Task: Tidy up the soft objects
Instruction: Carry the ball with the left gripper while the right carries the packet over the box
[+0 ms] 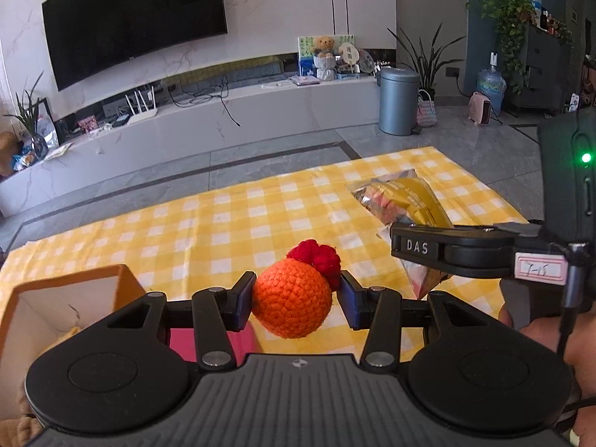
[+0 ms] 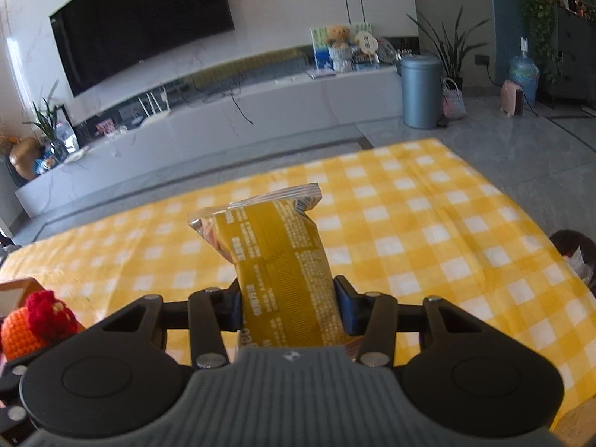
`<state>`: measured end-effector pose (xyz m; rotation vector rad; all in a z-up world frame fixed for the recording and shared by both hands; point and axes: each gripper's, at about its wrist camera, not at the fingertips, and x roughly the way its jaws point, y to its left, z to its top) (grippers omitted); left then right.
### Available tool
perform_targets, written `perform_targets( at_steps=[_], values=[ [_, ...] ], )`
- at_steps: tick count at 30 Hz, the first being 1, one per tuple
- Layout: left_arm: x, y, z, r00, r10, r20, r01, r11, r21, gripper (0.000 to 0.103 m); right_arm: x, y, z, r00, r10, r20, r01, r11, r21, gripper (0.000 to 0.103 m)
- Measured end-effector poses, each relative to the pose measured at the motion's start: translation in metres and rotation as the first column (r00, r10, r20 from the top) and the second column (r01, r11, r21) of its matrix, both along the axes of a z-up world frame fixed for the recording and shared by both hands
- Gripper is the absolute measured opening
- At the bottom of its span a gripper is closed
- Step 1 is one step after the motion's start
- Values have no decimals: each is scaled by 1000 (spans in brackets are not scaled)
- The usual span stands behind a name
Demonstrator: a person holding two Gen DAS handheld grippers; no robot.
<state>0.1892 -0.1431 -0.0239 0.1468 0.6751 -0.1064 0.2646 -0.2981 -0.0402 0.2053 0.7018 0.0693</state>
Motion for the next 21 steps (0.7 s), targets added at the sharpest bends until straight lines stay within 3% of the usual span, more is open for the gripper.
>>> perform_targets(
  at_steps=[8, 15, 21],
  values=[
    [-51, 40, 37, 989, 37, 145, -40, 999, 22, 54, -40, 35, 60, 982, 98, 160, -106, 993, 45, 47],
    [-91, 96, 68, 970, 96, 224, -96, 995, -8, 54, -74, 86, 103, 928, 218, 303, -262, 958, 113, 47],
    [-119, 147, 79, 947, 145, 288, -146, 989, -19, 54, -94, 128, 114, 889, 318, 328, -371, 922, 113, 47]
  ],
)
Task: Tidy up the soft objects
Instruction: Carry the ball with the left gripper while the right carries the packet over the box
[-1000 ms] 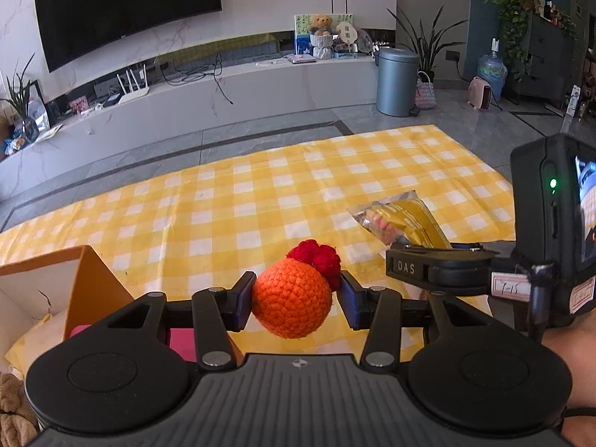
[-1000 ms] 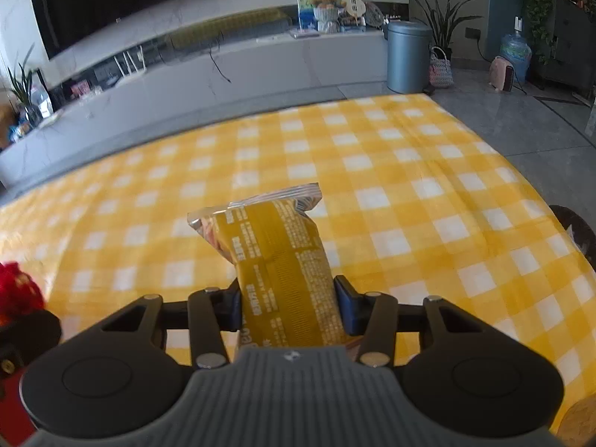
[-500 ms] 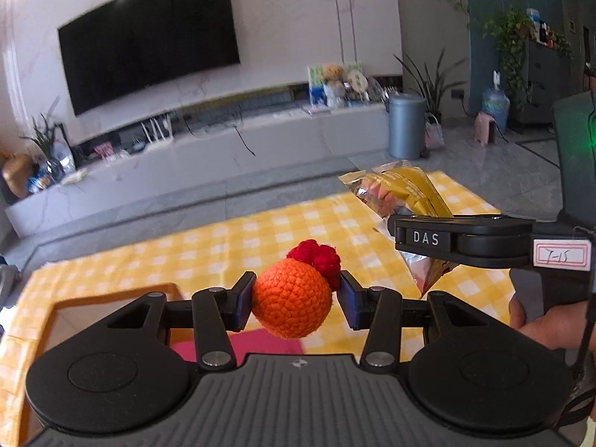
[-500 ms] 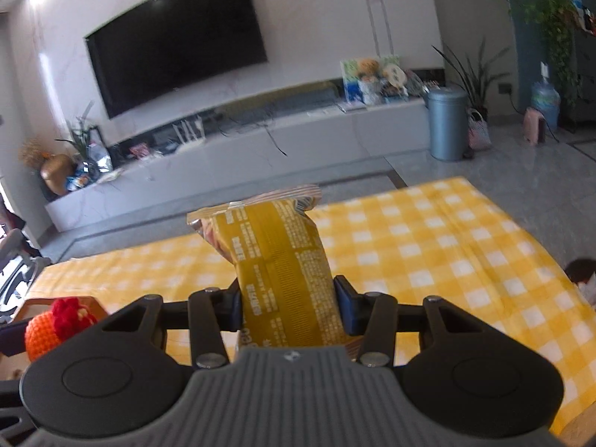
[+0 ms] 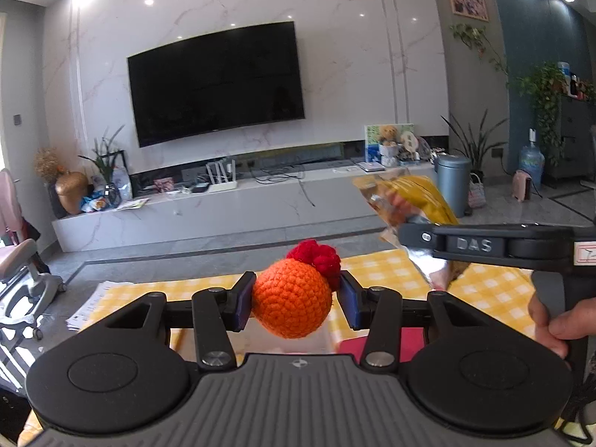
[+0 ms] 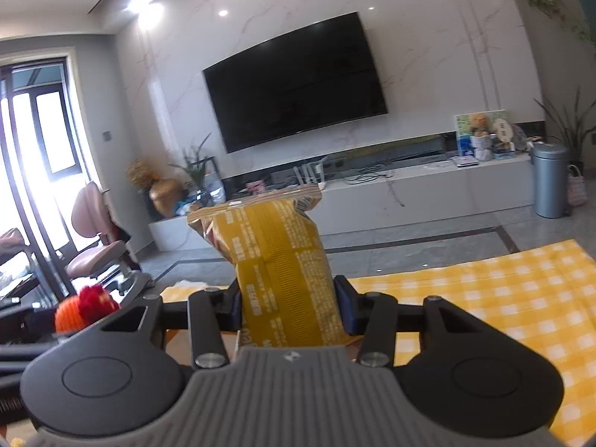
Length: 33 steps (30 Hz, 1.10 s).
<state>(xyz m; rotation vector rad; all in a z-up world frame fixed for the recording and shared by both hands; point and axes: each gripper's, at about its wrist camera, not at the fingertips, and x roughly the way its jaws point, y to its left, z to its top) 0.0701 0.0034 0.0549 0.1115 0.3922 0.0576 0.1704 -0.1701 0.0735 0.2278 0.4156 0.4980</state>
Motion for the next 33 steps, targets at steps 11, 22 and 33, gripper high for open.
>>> perform_targets(
  at_steps=[11, 22, 33],
  values=[
    [7, 130, -32, 993, 115, -34, -120, 951, -284, 54, 5, 78, -16, 979, 137, -151, -145, 989, -43, 47],
    [-3, 218, -63, 977, 170, -130, -212, 854, -475, 54, 59, 209, -79, 924, 168, -344, -276, 915, -294, 47],
    [1, 224, -74, 975, 127, -184, -207, 829, -520, 54, 108, 285, -133, 852, 179, -492, -444, 745, -498, 47]
  ],
)
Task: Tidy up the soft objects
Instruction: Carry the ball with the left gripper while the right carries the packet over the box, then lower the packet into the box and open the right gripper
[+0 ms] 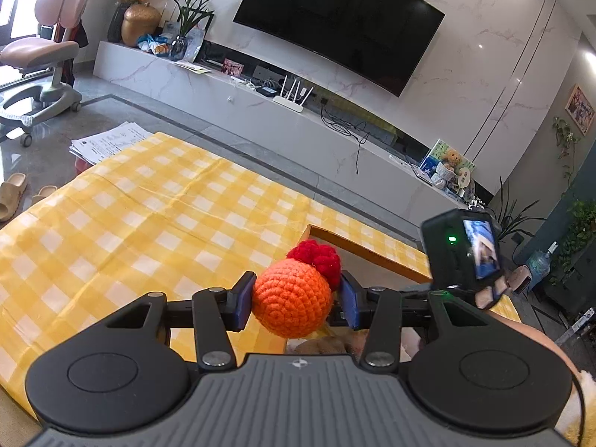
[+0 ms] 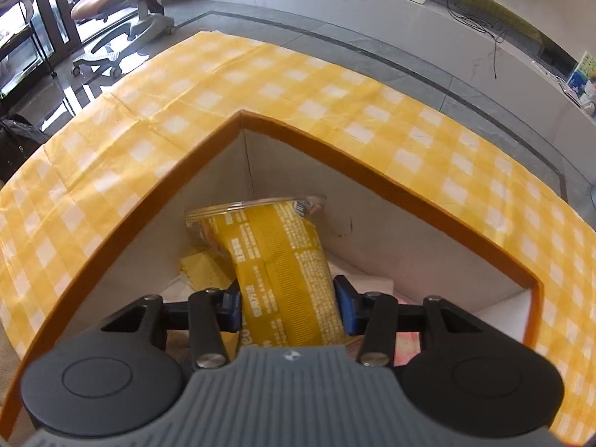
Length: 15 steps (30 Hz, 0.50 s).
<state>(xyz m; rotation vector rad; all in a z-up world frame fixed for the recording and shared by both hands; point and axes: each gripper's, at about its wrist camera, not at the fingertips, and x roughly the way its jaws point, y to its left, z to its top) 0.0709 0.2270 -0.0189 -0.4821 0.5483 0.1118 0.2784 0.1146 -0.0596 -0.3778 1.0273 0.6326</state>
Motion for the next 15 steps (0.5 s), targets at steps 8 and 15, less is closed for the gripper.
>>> perform_targets(
  at_steps=[8, 15],
  values=[
    [4, -8, 1, 1000, -29, -12, 29, 1000, 10, 54, 11, 23, -41, 1000, 21, -22, -23, 997, -75, 47],
    [6, -14, 3, 999, -35, -23, 36, 999, 31, 54, 13, 20, -38, 1000, -14, -23, 13, 999, -53, 52]
  ],
)
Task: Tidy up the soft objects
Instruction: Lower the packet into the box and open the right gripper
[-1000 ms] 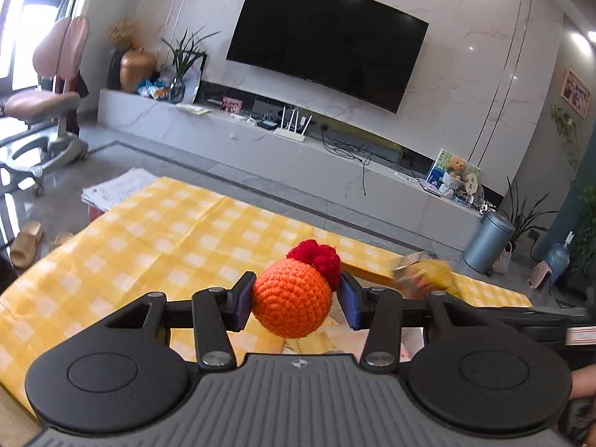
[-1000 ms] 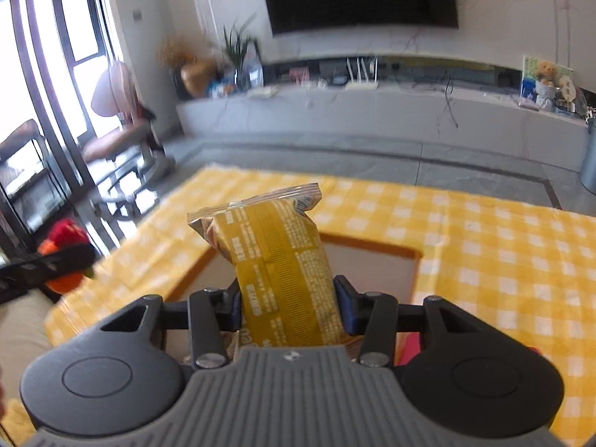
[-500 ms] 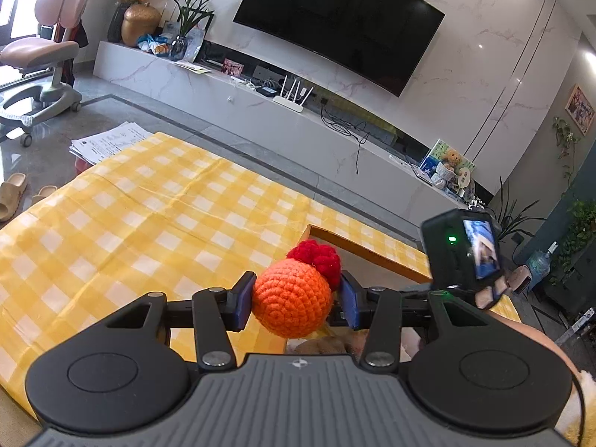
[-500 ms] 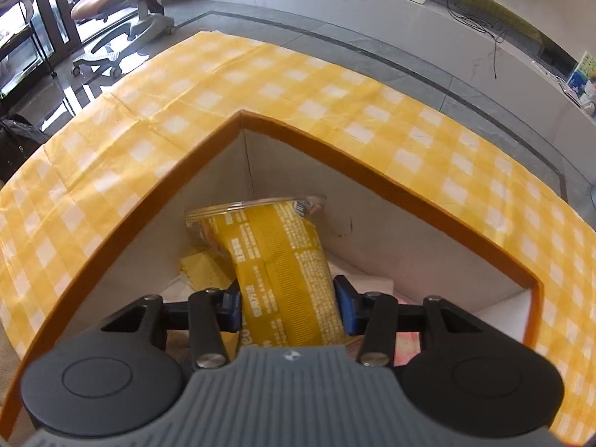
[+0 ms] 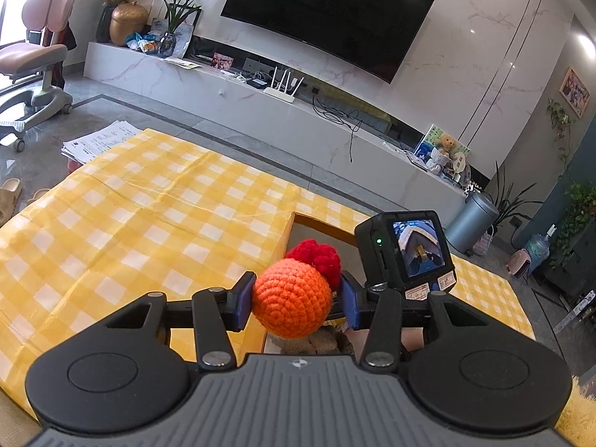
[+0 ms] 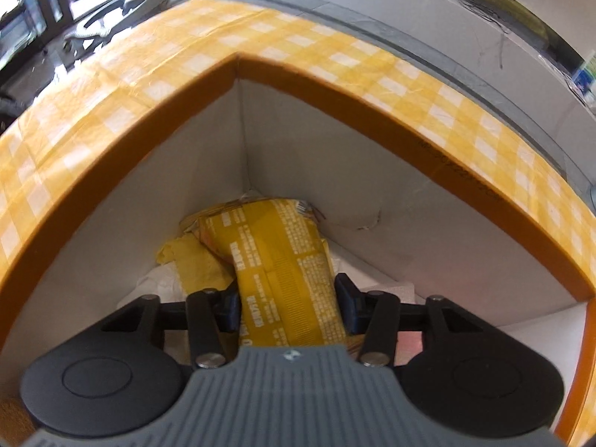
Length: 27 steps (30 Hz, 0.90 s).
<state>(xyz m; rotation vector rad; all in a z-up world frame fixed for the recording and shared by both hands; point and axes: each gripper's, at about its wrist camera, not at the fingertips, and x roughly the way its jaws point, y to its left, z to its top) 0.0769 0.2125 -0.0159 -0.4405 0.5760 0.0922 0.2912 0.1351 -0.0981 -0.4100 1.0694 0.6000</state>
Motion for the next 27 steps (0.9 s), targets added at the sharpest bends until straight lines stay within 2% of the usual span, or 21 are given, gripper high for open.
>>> perform_targets(
  at_steps=[3, 4, 5, 7, 10, 12, 14, 18, 23, 27],
  values=[
    [-2, -3, 4, 1000, -13, 15, 12, 1000, 9, 54, -8, -7, 9, 999, 5, 52, -8, 997, 73, 62],
    [-2, -3, 5, 1000, -16, 17, 16, 1000, 14, 54, -11, -11, 13, 998, 4, 68, -10, 996, 87, 70],
    [-3, -5, 6, 1000, -17, 19, 16, 1000, 20, 54, -13, -15, 17, 996, -14, 88, 5, 995, 97, 77],
    [-4, -8, 9, 999, -16, 27, 16, 999, 32, 54, -17, -25, 30, 993, -46, 109, 31, 991, 132, 79],
    [-4, -14, 13, 999, -33, 38, 31, 999, 41, 54, -27, -47, 57, 982, -111, 151, 74, 970, 231, 94],
    [-3, -20, 13, 997, -63, 40, 61, 997, 52, 54, -39, -68, 81, 977, -133, 170, 78, 952, 295, 94],
    [-2, -29, 14, 994, -104, 38, 101, 992, 70, 54, -53, -90, 105, 972, -139, 190, 66, 936, 346, 100],
    [1, -52, 11, 983, -184, 17, 180, 974, 135, 54, -85, -135, 138, 954, -182, 240, 77, 918, 389, 100],
    [9, -76, -4, 939, -340, -48, 343, 930, 134, 54, -108, -186, 144, 933, -279, 226, 143, 866, 480, 100],
    [18, -83, -23, 883, -455, -112, 462, 886, 44, 54, -113, -213, 126, 930, -330, 163, 194, 815, 545, 100]
  ],
)
